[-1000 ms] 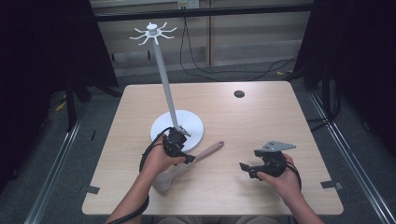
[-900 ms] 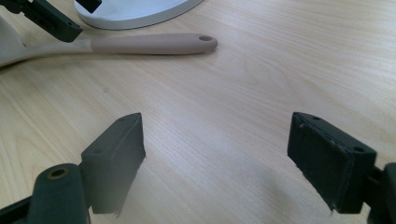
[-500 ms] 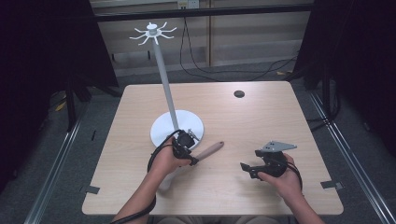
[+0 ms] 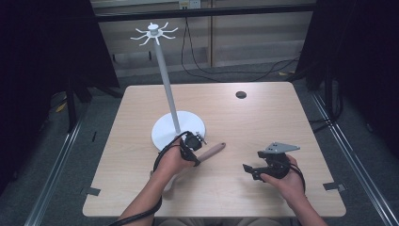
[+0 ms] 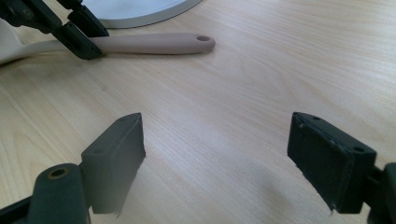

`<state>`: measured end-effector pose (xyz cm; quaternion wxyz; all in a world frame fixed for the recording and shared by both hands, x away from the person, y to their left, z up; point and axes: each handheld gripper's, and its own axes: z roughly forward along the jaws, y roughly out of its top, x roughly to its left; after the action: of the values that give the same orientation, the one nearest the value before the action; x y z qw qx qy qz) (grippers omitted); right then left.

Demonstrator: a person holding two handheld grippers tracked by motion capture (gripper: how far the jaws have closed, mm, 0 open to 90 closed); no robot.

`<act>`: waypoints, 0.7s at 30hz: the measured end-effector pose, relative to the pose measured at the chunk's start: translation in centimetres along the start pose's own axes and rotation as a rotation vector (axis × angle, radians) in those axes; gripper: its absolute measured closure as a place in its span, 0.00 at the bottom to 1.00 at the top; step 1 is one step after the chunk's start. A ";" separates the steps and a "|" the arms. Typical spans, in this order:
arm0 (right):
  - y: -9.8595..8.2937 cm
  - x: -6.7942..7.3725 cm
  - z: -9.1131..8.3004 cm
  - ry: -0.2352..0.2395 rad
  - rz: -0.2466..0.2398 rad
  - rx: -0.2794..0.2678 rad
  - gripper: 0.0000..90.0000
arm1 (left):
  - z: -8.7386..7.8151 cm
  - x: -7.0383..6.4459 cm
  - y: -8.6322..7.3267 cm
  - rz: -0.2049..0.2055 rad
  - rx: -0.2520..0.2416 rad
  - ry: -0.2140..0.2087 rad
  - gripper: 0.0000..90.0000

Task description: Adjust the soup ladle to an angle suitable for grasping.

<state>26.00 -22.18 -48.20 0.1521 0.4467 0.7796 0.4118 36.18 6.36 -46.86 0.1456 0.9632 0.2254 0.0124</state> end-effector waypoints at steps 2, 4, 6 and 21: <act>0.0 0.0 0.0 0.000 -0.002 -0.003 0.21 | 0.0 -0.1 0.1 0.001 0.009 0.005 0.85; 0.0 0.0 0.0 -0.001 0.003 -0.004 0.21 | 0.0 -0.2 0.2 0.006 0.019 -0.001 0.86; 0.0 -0.1 0.0 -0.003 0.004 -0.004 0.21 | -0.1 -0.5 0.2 0.006 0.011 -0.005 0.86; -0.1 -0.1 0.2 0.006 0.014 -0.010 0.21 | -5.8 1.0 -2.4 -0.073 -0.264 0.003 0.86</act>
<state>26.08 -22.22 -48.42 0.1489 0.4501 0.7749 0.4180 35.55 10.42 -42.04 0.2710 0.9269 0.2569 0.0379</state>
